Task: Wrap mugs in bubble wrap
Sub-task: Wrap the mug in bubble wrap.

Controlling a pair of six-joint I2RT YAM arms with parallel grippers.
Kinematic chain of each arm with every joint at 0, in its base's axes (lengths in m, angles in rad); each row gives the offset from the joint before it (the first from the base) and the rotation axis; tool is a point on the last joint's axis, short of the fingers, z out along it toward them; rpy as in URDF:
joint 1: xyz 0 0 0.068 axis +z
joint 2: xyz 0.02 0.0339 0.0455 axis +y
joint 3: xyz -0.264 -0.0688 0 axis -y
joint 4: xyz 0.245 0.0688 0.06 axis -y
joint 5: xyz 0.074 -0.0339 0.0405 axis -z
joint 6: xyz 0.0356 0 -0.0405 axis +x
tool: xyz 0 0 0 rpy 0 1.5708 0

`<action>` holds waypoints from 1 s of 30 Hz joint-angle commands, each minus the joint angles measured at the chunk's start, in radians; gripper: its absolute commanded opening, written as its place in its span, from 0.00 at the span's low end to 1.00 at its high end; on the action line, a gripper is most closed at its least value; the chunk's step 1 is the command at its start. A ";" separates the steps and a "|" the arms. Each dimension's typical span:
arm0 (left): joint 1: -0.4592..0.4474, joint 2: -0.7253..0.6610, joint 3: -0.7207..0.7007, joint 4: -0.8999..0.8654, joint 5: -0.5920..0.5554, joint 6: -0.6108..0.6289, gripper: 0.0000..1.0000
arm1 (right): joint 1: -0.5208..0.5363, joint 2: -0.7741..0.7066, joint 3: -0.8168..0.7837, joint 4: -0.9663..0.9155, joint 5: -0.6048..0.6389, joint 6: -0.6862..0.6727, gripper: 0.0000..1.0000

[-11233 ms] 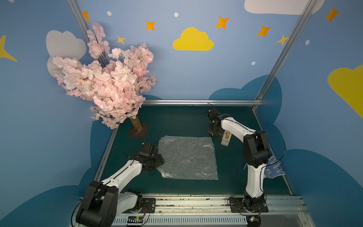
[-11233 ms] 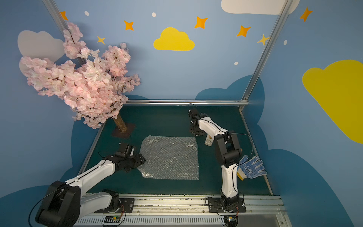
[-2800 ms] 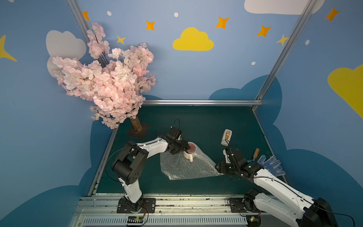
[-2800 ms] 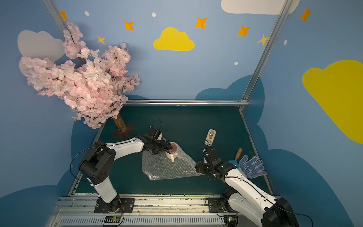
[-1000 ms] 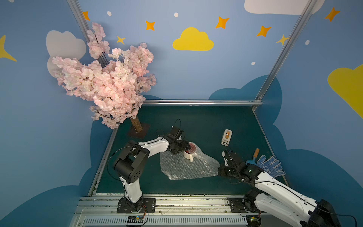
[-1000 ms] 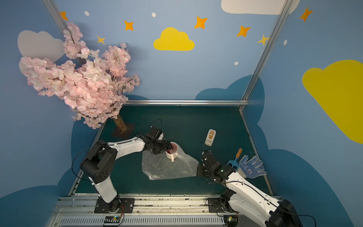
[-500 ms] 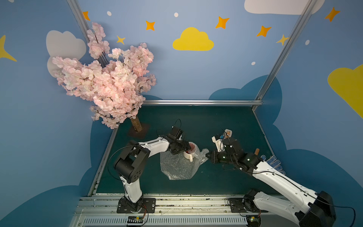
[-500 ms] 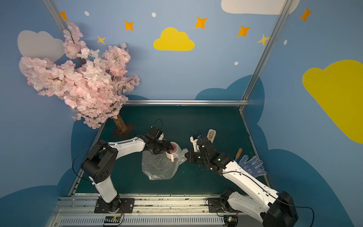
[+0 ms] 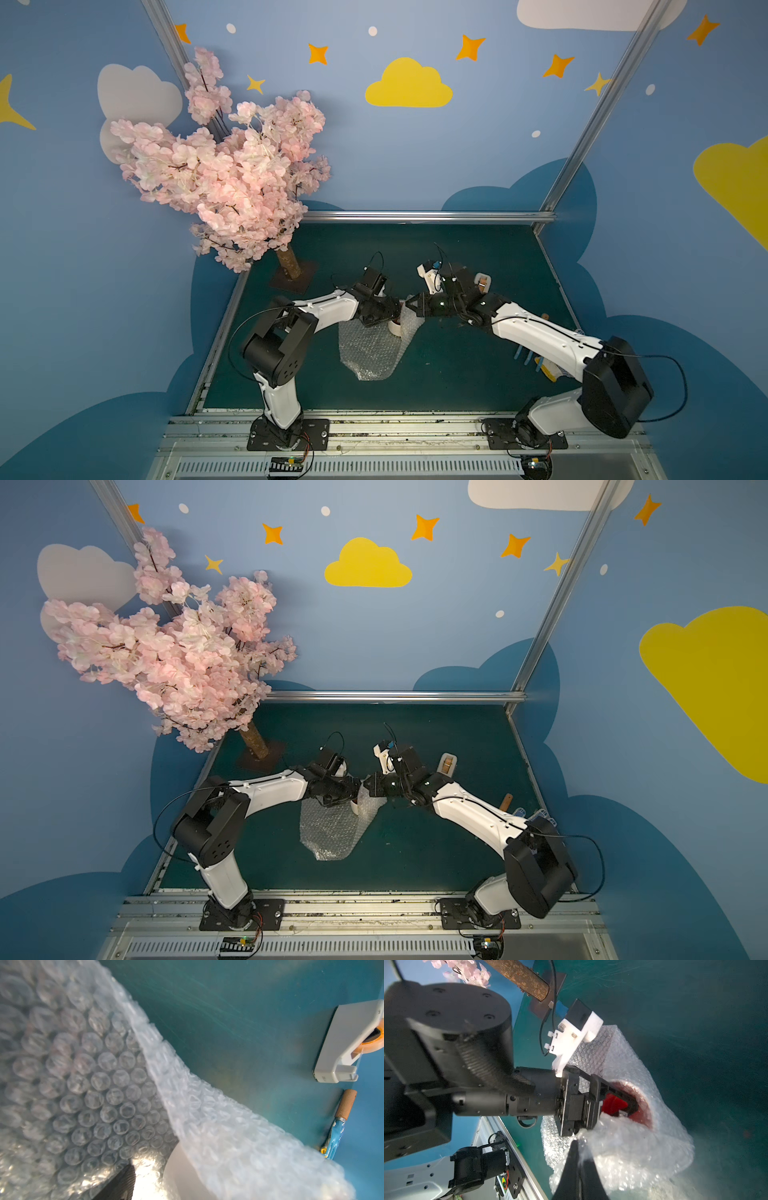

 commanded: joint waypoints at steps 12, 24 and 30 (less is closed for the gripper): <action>-0.001 -0.129 -0.025 -0.071 -0.073 0.040 0.84 | 0.001 0.118 0.056 0.069 0.010 0.022 0.00; 0.001 -0.315 -0.112 -0.132 -0.190 0.043 0.82 | 0.004 0.213 0.085 0.068 -0.006 0.040 0.00; 0.001 -0.403 -0.196 -0.052 -0.134 0.061 0.82 | 0.007 0.279 0.126 0.043 -0.007 0.040 0.00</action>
